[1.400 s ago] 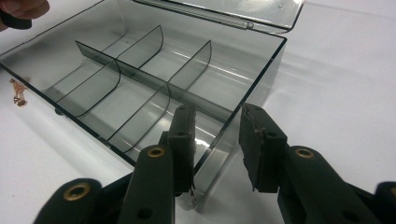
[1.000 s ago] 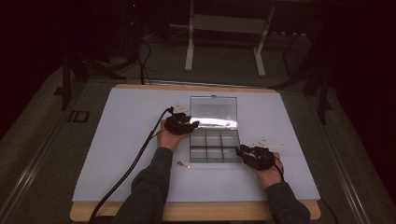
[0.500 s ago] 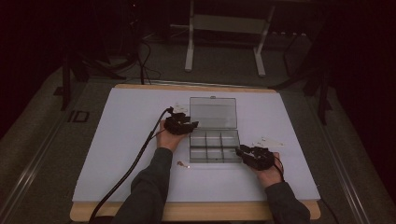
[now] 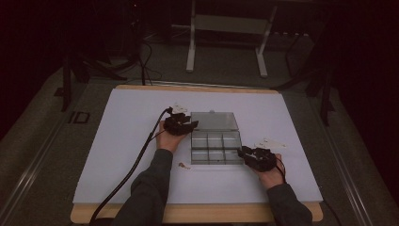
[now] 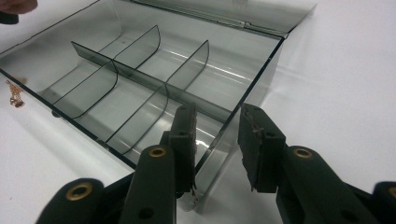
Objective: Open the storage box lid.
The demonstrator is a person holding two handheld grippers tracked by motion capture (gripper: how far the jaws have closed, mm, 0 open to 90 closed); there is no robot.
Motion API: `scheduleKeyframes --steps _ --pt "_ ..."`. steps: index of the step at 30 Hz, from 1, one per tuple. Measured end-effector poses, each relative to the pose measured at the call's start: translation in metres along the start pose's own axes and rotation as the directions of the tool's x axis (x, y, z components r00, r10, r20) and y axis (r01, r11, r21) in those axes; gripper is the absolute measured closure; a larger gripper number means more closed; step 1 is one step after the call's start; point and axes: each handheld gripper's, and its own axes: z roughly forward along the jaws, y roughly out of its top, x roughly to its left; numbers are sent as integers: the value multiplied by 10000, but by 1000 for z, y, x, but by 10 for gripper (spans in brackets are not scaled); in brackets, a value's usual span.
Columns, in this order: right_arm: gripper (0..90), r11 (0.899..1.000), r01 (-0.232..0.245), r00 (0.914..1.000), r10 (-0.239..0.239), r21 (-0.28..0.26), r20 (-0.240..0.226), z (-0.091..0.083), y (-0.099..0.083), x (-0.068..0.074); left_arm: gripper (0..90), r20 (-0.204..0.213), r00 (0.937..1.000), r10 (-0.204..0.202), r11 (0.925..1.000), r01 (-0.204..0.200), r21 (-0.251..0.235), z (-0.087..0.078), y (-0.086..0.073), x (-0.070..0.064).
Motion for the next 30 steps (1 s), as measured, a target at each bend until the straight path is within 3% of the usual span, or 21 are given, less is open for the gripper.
scheduleKeyframes --steps 14,30 --pt "676 10000 39 10000 -39 -21 1 0 0 0 556 93 9995 314 9995 -314 23 -9 3 -2" --pt "655 10000 -75 10000 75 10 -59 1 -1 0 557 248 9992 307 9992 -300 -259 -32 -4 -1"
